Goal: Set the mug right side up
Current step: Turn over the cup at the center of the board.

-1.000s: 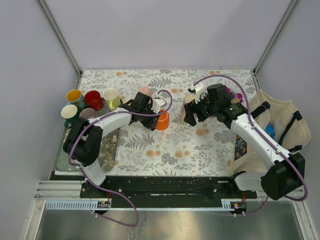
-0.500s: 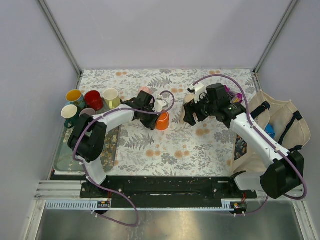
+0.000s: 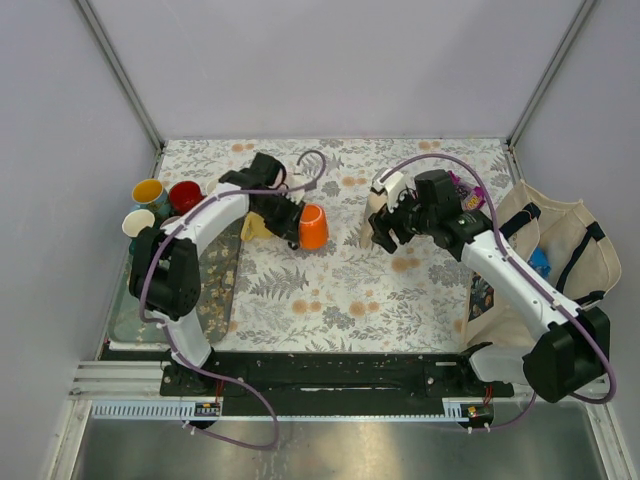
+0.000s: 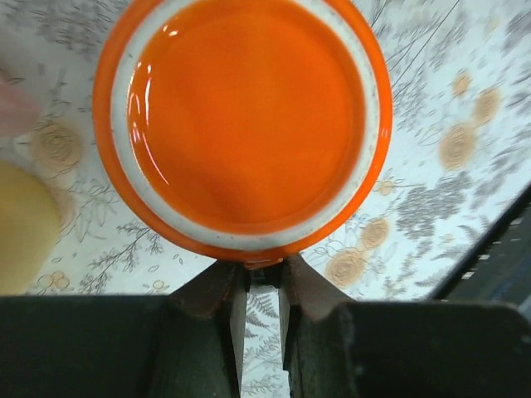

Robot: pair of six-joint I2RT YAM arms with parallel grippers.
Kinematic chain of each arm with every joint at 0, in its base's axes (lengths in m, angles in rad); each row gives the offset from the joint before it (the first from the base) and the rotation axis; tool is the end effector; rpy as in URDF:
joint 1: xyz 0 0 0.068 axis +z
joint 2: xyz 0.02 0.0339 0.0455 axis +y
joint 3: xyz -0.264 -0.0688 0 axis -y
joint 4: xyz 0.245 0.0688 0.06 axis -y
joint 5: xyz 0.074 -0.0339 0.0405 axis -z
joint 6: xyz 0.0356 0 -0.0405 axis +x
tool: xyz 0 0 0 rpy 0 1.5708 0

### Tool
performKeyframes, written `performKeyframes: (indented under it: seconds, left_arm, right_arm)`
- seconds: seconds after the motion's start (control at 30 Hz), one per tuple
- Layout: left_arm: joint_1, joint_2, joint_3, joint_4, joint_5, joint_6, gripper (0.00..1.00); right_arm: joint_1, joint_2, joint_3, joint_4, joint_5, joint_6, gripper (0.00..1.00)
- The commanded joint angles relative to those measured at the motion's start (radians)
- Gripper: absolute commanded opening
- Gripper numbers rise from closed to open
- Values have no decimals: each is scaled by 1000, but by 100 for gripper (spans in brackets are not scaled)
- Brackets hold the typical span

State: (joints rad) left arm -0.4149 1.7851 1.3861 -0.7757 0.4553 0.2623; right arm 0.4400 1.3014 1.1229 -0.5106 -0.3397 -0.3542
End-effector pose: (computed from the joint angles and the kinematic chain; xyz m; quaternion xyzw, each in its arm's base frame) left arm 0.3287 -0.1619 0.2338 0.3592 0.8862 -0.2352 0.1743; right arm 0.2524 0.1319 0.3151 -0.4113 0.7941 0.1708 0.4136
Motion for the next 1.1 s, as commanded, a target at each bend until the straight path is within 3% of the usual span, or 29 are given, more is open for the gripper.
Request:
performKeyframes:
  seconds: [0.0, 0.17, 0.33, 0.67, 1.07]
  left_arm:
    - [106, -41, 157, -69, 314, -84, 0]
    - [174, -15, 203, -106, 705, -175, 0]
    - [177, 14, 197, -105, 928, -259, 0]
    - [169, -4, 59, 259, 1123, -715, 0]
    - [151, 16, 62, 282, 1198, -831, 0]
  right_arm:
    - [5, -91, -72, 177, 25, -138, 80]
    - [54, -201, -245, 537, 67, -328, 81]
    - [134, -223, -354, 842, 67, -472, 81]
    - [192, -140, -345, 906, -70, -634, 79]
    - [209, -15, -324, 983, -48, -686, 63]
